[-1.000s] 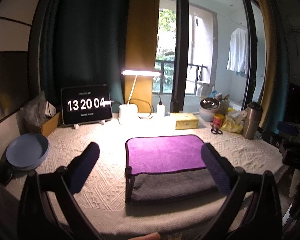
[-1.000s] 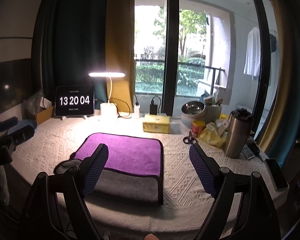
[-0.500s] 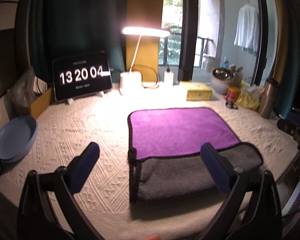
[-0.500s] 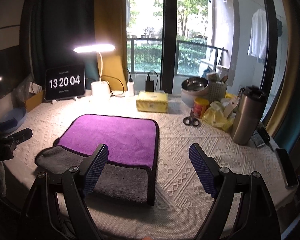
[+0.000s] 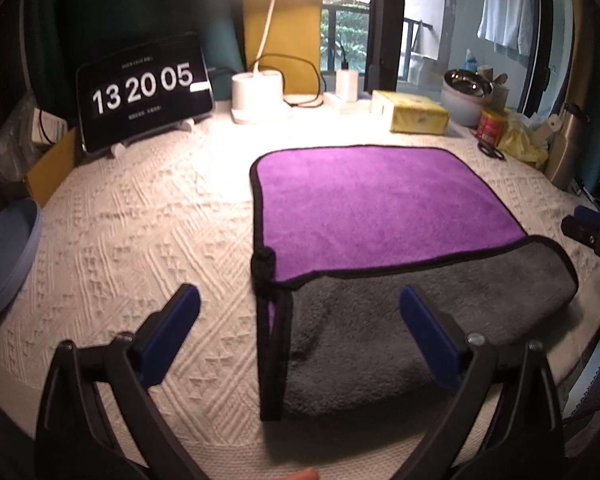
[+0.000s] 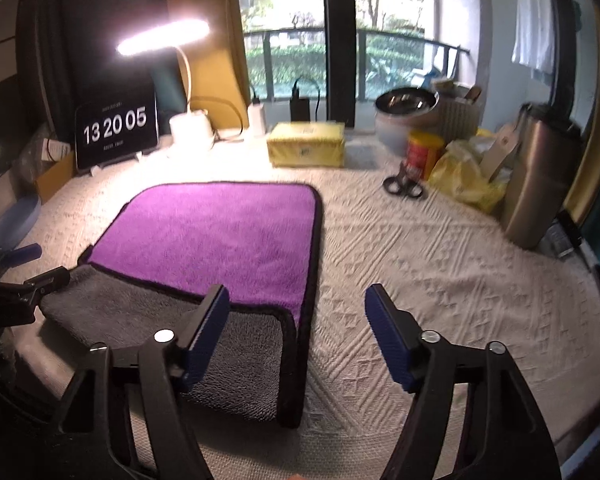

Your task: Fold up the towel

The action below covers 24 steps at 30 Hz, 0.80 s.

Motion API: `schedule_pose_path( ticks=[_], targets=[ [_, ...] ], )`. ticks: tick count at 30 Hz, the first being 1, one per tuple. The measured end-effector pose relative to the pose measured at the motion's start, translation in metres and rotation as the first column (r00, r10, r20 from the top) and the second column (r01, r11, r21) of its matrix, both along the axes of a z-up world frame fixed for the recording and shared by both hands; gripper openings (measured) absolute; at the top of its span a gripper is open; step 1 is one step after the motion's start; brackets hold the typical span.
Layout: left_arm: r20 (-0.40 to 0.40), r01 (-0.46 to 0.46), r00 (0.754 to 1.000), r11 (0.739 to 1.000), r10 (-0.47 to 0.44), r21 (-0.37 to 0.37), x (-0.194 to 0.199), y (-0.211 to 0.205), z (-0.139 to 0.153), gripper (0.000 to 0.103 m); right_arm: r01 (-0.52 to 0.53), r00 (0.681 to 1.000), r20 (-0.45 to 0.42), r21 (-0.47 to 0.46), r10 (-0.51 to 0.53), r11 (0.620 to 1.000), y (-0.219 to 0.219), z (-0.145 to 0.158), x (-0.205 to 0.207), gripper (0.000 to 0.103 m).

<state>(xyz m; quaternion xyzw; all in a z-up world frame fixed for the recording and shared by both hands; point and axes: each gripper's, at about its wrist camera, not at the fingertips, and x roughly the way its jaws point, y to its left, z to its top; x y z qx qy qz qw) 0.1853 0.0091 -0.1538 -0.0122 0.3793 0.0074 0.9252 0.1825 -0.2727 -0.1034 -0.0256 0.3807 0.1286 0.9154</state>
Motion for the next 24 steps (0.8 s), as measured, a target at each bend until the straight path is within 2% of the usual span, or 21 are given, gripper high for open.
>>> schedule_pose_path(
  ticks=[2, 5, 7, 9, 12, 16, 20, 22, 24],
  targets=[
    [-0.022, 0.002, 1.0, 1.0, -0.002, -0.002, 0.003, 0.001, -0.005, 0.091, -0.012, 0.999, -0.03, 0.003, 0.012, 1.0, 0.001, -0.008, 0.005, 0.061],
    [-0.047, 0.007, 0.999, 1.0, -0.007, -0.003, 0.006, 0.003, -0.013, 0.089, -0.029, 0.998, -0.065, -0.01, 0.028, 1.0, 0.004, -0.02, 0.011, 0.055],
    [-0.055, 0.012, 0.998, 1.0, -0.013, -0.006, 0.007, 0.004, -0.015, 0.084, -0.037, 0.995, -0.089, -0.018, 0.035, 0.999, 0.004, -0.027, 0.013, 0.046],
    [-0.063, 0.022, 0.998, 1.0, -0.023, -0.006, 0.008, 0.003, -0.018, 0.074, -0.043, 0.994, -0.103, -0.02, 0.041, 0.999, 0.004, -0.031, 0.014, 0.044],
    [-0.08, 0.035, 0.996, 0.999, -0.035, -0.01, 0.01, 0.001, -0.022, 0.067, -0.049, 0.992, -0.116, -0.017, 0.047, 0.999, 0.003, -0.035, 0.013, 0.036],
    [-0.082, 0.044, 0.996, 0.999, -0.045, -0.016, 0.011, 0.001, -0.023, 0.062, -0.058, 0.991, -0.125, -0.022, 0.055, 0.998, 0.003, -0.039, 0.01, 0.033],
    [-0.073, 0.065, 0.995, 0.998, -0.067, -0.022, 0.009, -0.002, -0.021, 0.042, -0.065, 0.991, -0.122, -0.026, 0.061, 0.998, 0.005, -0.038, 0.007, 0.032],
    [-0.07, 0.072, 0.995, 0.997, -0.073, -0.013, 0.008, -0.004, -0.021, 0.037, -0.073, 0.991, -0.117, -0.023, 0.07, 0.997, 0.006, -0.037, 0.006, 0.023],
    [-0.066, 0.073, 0.995, 0.997, -0.073, 0.002, 0.006, -0.006, -0.02, 0.036, -0.076, 0.991, -0.109, -0.028, 0.072, 0.997, 0.007, -0.036, 0.004, 0.019]
  ],
)
